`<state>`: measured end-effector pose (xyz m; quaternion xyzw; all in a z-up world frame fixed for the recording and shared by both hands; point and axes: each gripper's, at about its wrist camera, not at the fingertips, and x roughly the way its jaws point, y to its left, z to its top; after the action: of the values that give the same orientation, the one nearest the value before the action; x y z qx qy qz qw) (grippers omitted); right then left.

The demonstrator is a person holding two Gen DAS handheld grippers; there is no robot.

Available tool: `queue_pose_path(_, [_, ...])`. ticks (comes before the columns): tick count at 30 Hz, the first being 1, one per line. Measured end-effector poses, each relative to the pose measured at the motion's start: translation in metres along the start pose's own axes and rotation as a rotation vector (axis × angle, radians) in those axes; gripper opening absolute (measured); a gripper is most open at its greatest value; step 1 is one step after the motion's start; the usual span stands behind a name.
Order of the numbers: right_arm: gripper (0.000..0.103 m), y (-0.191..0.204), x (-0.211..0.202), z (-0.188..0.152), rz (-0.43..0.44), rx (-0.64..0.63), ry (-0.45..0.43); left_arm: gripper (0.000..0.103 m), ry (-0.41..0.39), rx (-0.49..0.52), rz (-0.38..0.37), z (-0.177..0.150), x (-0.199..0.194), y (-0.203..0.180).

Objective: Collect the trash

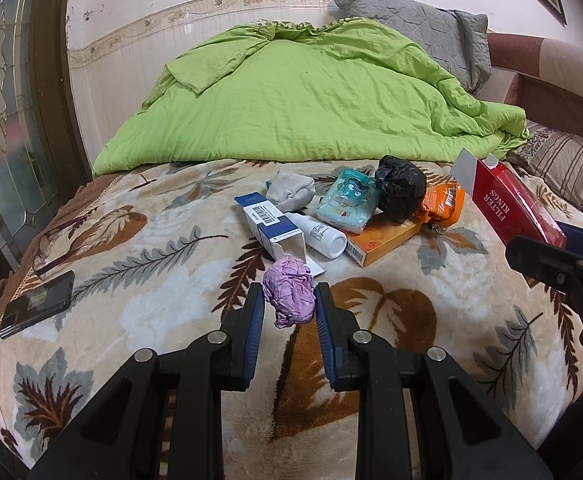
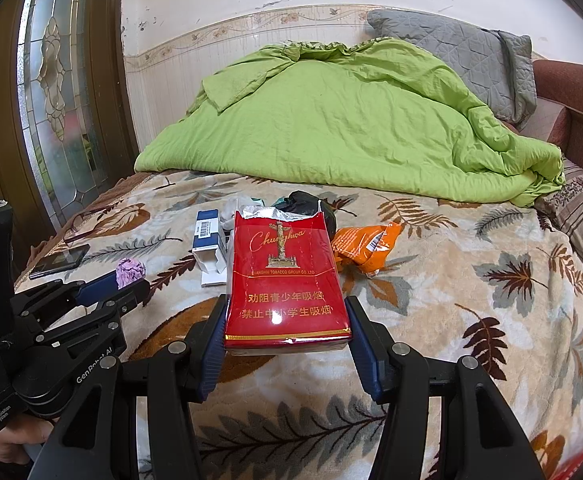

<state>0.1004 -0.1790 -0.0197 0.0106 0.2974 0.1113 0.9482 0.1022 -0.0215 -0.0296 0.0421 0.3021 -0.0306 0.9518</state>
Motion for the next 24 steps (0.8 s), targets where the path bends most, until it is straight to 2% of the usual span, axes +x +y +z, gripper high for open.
queue_pose_path(24, [0.059, -0.0046, -0.0047, 0.0025, 0.0, 0.049, -0.008, 0.024, 0.024, -0.028, -0.038, -0.0038, 0.0036, -0.0035])
